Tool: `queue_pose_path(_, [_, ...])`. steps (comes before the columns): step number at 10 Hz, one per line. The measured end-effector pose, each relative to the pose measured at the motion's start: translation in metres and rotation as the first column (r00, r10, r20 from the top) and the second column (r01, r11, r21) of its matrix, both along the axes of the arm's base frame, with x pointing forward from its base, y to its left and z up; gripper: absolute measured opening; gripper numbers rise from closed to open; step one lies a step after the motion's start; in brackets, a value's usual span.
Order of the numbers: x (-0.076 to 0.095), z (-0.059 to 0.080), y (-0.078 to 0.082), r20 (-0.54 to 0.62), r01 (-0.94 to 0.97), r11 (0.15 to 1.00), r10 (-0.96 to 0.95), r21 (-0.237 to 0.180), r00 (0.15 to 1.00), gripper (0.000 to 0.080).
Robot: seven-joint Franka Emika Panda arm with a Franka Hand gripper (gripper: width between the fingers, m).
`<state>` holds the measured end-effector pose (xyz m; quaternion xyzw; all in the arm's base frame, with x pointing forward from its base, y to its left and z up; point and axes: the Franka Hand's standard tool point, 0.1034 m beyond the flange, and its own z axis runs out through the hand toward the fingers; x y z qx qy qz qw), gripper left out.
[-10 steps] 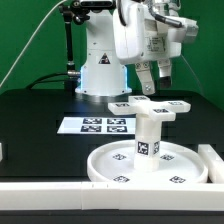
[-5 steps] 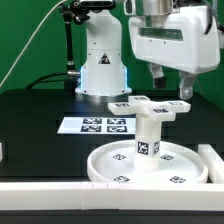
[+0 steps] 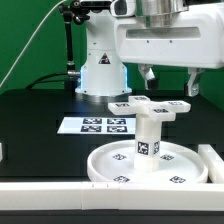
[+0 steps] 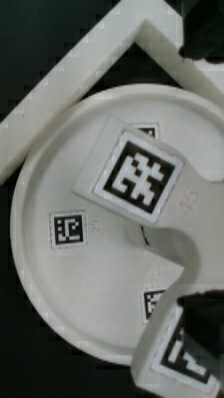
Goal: Assemble round table
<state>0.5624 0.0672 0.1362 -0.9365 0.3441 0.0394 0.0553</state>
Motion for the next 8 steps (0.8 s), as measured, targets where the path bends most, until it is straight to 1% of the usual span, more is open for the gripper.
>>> queue_pose_path(1, [0.0004,0.0014,-0.0019,0.02,-0.185,0.983,0.185,-0.018,0.982,0.0648])
queue_pose_path(2, [0.0011,0.002,-0.0028,0.035,-0.329,0.944,0.33,-0.024,0.944,0.0648])
queue_pose_path(4, [0.001,0.0017,-0.0037,0.04,-0.379,0.925,0.38,-0.025,0.924,0.0648])
queue_pose_path(6, [0.0011,0.0016,-0.005,0.056,-0.517,0.856,0.517,-0.028,0.854,0.0648])
queue_pose_path(7, [0.0009,0.0016,-0.0061,0.058,-0.595,0.803,0.596,-0.038,0.801,0.0648])
queue_pose_path(8, [0.0006,0.0014,-0.0076,0.055,-0.705,0.707,0.707,-0.055,0.705,0.0648])
